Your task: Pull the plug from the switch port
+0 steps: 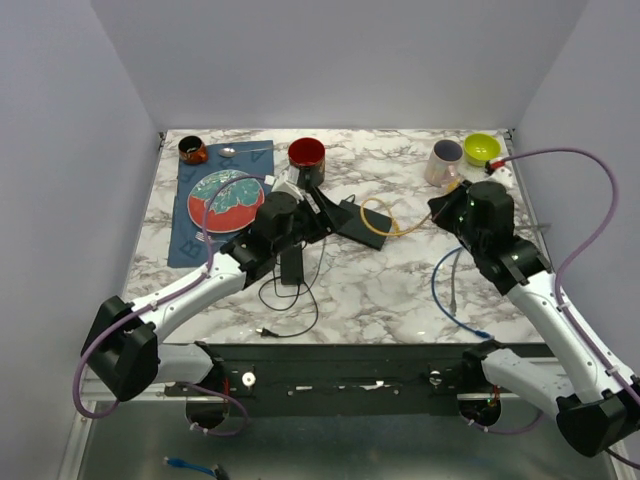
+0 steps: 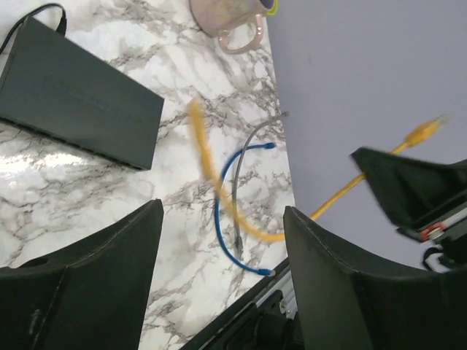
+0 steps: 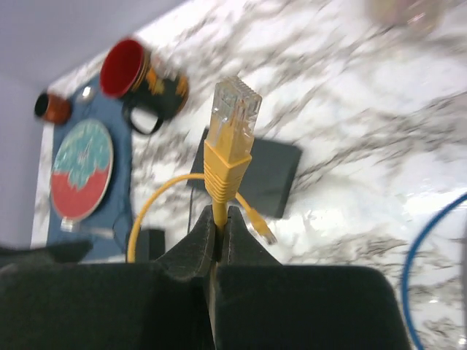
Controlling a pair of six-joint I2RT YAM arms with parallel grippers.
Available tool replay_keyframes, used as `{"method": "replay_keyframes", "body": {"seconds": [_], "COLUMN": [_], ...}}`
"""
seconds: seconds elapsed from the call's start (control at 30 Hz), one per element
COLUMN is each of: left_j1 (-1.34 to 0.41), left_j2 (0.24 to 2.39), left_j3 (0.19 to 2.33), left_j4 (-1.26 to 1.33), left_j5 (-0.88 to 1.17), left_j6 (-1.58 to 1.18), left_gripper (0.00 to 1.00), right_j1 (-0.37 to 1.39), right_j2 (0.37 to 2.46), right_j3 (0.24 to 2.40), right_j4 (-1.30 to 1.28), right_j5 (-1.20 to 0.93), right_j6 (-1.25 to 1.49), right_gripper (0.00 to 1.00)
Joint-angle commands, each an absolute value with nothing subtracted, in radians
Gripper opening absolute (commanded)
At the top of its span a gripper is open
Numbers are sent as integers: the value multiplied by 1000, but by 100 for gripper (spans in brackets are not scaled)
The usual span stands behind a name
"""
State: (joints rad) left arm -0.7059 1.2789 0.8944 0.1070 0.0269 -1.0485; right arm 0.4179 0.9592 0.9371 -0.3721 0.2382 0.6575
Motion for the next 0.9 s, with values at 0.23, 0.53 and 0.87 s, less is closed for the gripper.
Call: {"method": "replay_keyframes", "body": {"seconds": [0.23,0.53,0.87], "left_j1": [-710,-710,-684], "left_j2": [1244,1249,1253], "left_j3": [726,684,659], "left_j4": [113,141,89], "left_j5": [31,48,-69], "left_j6": [-1140,-1138,-1150], "left_gripper": [74,75,67], "right_j1": [-29,-67,80], "right_j2": [957,934,1121], "right_j3": [919,852,867], "right_j4": [-598,-522,-186], "right_j5": [423,176,-163], "right_j6": [788,790,710], "right_gripper": [1,91,64]}}
